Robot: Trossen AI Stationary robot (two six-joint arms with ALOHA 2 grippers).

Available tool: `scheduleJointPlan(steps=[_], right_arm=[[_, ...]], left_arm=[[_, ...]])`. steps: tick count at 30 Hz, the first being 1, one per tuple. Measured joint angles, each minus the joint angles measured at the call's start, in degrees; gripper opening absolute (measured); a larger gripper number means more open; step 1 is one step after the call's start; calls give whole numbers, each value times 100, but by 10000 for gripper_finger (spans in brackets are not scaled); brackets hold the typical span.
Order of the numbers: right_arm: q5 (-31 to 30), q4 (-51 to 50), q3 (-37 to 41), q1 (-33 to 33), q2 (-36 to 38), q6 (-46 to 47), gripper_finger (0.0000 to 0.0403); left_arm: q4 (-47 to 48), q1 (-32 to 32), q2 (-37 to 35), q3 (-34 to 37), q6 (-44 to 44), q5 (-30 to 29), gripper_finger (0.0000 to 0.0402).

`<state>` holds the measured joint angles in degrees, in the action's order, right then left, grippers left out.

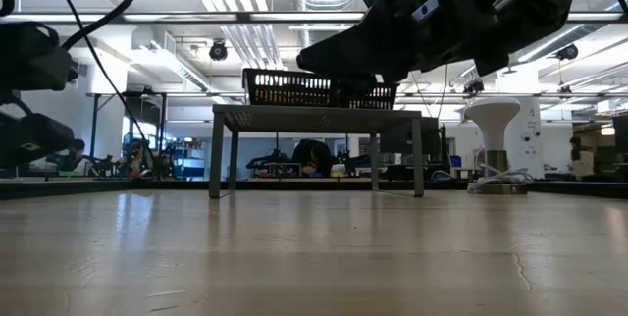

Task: Pick & Place Office Desk Supplies
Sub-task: Put the yellow rubber band into the bottom left black bin

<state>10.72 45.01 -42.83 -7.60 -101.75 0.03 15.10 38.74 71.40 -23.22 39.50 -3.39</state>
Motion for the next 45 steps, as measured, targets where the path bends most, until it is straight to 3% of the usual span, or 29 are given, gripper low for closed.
scheduleJointPlan(steps=[10,20,26,34,45], right_arm=[[-15,36,-1,0,2,-2,47],[-15,36,-2,0,4,-2,47],[-17,34,-2,2,7,-4,47],[-24,37,-2,17,9,-4,47],[-24,51,-2,39,32,-5,47]], left_arm=[[-1131,7,668,-17,-773,-382,119],[-1584,15,1206,-42,-1594,-847,104],[-1597,0,1030,-10,-1748,-876,11],[-1609,-68,531,-178,-2182,-1692,3],[-1182,-725,-521,-1018,-4336,-2168,2]])
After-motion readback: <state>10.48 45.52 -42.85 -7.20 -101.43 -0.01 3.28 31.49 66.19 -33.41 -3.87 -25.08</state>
